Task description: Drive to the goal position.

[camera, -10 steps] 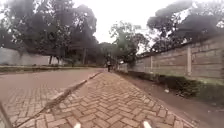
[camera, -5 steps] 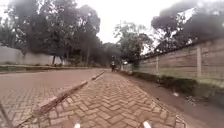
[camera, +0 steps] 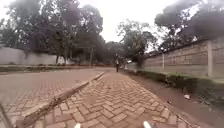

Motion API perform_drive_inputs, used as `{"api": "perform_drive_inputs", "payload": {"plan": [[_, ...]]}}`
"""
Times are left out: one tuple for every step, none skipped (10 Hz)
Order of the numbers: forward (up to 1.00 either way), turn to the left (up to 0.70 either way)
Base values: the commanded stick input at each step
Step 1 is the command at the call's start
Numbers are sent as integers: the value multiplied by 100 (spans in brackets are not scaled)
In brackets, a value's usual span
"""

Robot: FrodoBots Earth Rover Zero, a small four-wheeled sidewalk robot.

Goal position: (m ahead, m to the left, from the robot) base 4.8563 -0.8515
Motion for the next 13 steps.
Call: {"api": "perform_drive_inputs", "payload": {"plan": [[70, 0], [70, 0], [70, 2], [70, 6], [70, 10], [70, 11], [70, 11], [70, -35], [70, -34], [70, -34], [70, -34], [70, -35], [70, -21]]}}
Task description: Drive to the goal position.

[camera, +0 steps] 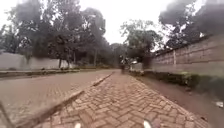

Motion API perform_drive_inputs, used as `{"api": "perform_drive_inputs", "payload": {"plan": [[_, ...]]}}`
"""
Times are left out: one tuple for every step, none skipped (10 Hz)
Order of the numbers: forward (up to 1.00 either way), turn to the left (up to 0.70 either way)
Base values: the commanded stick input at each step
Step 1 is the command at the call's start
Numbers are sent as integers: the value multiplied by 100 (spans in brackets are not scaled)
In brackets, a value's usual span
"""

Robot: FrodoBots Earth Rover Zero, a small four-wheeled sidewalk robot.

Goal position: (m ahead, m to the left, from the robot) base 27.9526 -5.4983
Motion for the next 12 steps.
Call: {"api": "perform_drive_inputs", "payload": {"plan": [[70, -1], [70, 6], [70, 5], [70, 4], [70, 3], [70, 3], [70, 3], [70, 2], [70, 2], [70, 3], [70, 3], [70, 4]]}}
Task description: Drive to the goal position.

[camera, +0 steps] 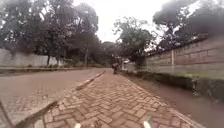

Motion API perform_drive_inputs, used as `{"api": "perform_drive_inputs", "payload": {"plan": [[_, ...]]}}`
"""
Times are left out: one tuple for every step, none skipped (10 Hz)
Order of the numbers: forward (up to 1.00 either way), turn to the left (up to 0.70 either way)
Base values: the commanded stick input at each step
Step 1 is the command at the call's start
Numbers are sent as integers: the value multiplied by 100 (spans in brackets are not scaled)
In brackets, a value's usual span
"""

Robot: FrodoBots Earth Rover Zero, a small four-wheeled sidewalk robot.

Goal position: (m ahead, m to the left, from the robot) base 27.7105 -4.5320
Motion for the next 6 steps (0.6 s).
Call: {"api": "perform_drive_inputs", "payload": {"plan": [[70, 4], [70, 4], [70, 4], [70, 4], [70, 4], [70, 4]]}}
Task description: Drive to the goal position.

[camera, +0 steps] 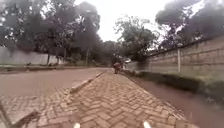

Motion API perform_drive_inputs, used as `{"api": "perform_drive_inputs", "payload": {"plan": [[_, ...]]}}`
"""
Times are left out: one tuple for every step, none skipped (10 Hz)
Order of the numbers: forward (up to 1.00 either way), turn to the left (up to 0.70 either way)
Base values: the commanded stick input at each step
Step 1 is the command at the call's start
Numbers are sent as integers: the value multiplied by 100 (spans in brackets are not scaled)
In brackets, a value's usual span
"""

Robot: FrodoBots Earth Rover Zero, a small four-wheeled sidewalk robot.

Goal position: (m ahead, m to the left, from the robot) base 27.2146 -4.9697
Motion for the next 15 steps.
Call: {"api": "perform_drive_inputs", "payload": {"plan": [[70, 4], [70, 4], [70, 11], [70, 10], [70, 2], [70, 6], [70, 0], [70, 0], [70, 0], [70, 5], [70, 5], [70, 0], [70, 2], [70, 4], [70, 6]]}}
